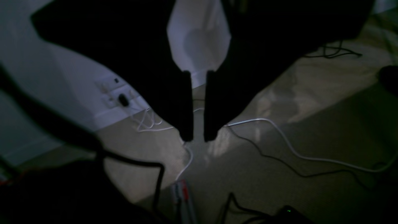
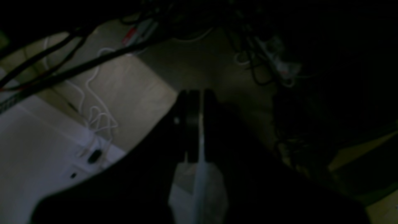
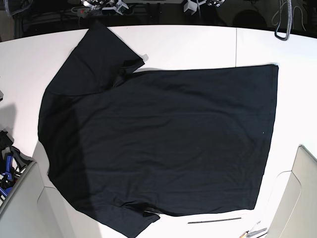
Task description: Fold the T-shirt properly
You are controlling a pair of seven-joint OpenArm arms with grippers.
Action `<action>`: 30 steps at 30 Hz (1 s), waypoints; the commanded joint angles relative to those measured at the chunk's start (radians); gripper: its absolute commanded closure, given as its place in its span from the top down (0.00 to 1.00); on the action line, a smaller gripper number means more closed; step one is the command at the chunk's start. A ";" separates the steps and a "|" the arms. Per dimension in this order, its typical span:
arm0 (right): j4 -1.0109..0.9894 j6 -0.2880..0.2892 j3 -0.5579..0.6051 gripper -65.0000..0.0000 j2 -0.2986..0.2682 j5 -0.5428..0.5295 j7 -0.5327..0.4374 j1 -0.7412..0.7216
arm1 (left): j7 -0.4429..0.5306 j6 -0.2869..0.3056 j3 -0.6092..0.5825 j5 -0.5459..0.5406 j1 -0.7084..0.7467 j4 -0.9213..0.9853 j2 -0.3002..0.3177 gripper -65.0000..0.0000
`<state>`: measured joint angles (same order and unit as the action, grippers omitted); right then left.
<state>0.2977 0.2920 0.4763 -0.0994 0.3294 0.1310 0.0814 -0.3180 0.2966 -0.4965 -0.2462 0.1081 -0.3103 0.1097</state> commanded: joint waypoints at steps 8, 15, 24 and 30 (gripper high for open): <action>0.097 0.132 0.001 0.03 -0.068 -0.092 0.000 0.116 | -0.114 0.003 0.004 -0.011 0.119 -0.185 0.099 0.14; 0.342 0.229 0.001 0.03 -0.190 -0.240 0.000 0.301 | -0.196 0.024 0.188 -0.052 0.302 -0.478 0.166 0.14; 0.735 0.229 0.000 0.03 -0.359 -0.289 0.004 0.540 | -0.227 0.066 0.408 -0.053 0.514 -0.746 0.171 0.14; 1.017 0.229 -0.065 0.03 -0.428 -0.343 0.083 0.684 | -0.261 0.067 0.505 -0.054 0.653 -0.982 0.171 0.14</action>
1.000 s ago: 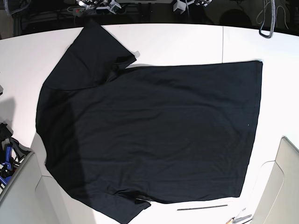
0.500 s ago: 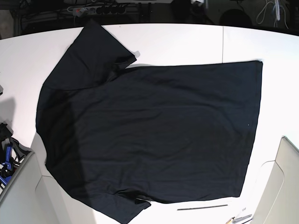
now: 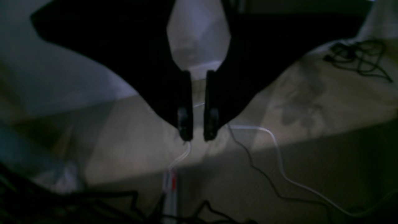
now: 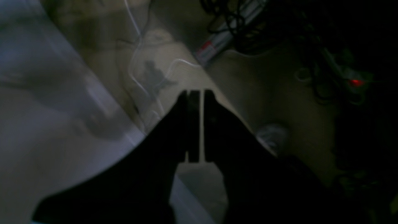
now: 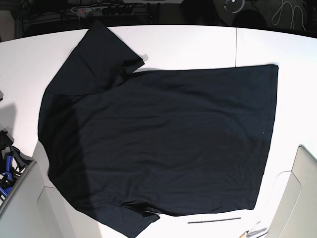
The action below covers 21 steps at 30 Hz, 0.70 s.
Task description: Fold the T-shirt properly
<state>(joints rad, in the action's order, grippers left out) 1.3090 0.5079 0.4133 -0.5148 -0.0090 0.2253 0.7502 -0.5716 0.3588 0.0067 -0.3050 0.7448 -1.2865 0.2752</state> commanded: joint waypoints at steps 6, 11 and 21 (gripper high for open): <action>0.251 0.048 -0.175 0.03 -0.068 -0.118 0.016 0.139 | -0.025 0.004 0.122 -0.100 0.125 -0.261 0.005 0.14; 0.420 0.071 -0.333 0.01 -0.088 -0.210 0.032 0.220 | -0.102 0.005 0.261 -0.158 0.187 -0.483 0.005 0.15; 0.627 0.072 -0.517 0.00 -0.083 -0.378 0.068 0.236 | -0.100 0.057 0.501 -0.270 0.249 -0.808 0.005 0.33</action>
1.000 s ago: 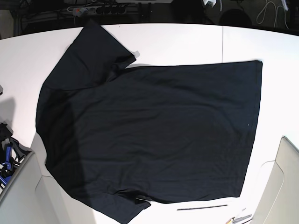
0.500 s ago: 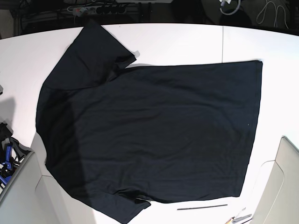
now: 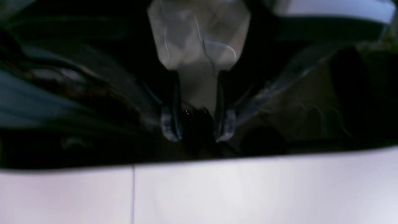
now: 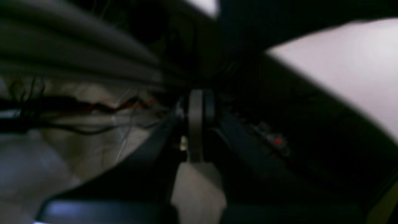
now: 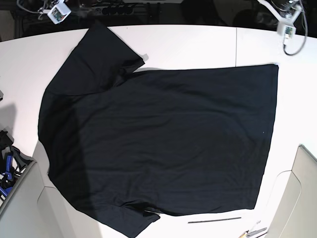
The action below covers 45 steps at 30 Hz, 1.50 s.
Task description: Fold the T-shirt properly
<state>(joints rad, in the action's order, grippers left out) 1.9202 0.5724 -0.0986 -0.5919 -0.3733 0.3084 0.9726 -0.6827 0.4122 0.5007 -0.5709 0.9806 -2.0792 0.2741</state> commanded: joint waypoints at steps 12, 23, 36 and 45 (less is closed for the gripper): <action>0.052 -0.207 -0.090 0.00 0.079 -0.184 0.356 -0.238 | 0.021 0.003 0.048 -0.016 -0.087 -0.056 0.006 0.42; 0.019 -0.287 -0.214 0.47 0.196 -0.183 0.498 -0.410 | 0.049 0.003 0.048 -0.017 -0.110 -0.055 0.007 0.58; -0.108 -0.263 -0.214 0.52 0.231 -0.169 0.496 -0.435 | 0.051 0.002 0.048 -0.017 -0.250 0.032 0.037 0.67; -0.148 -0.225 -0.214 0.52 0.303 -0.193 0.497 -0.466 | 0.058 0.000 0.048 -0.016 -0.422 0.306 0.134 0.67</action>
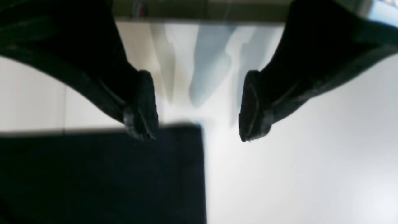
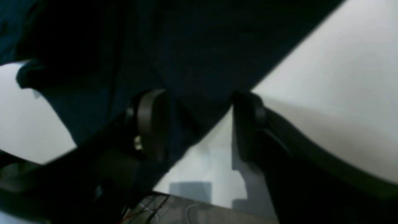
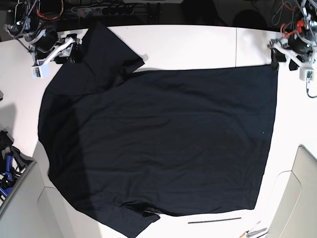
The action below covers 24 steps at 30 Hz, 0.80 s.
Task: Fold the T-shirt properly
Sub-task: 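Lower both grippers and grasp the shirt's shoulder corners, then lift the shirt with both grippers and drag it toward the robot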
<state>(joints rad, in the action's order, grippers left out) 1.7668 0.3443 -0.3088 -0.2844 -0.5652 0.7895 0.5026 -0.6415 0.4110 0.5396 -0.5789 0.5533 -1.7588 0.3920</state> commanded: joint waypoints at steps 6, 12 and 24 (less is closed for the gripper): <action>0.005 0.004 -0.003 0.52 0.037 -0.012 0.018 0.005 | -0.005 0.066 0.008 -0.102 -0.075 0.163 0.050 0.67; 0.005 0.004 -0.003 0.52 0.074 -0.022 0.019 0.005 | -0.044 0.135 0.002 -0.211 -0.085 0.223 0.051 0.67; 0.005 0.048 -0.002 0.49 0.134 -0.063 0.019 0.005 | -0.057 0.177 -0.095 -0.204 -0.089 0.223 0.051 0.64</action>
<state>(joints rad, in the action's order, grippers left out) 1.7668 0.3962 -0.3096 -0.1467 -0.6323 0.7898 0.5014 -0.6643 0.5819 0.4465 -0.7967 0.4572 -1.5314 0.4347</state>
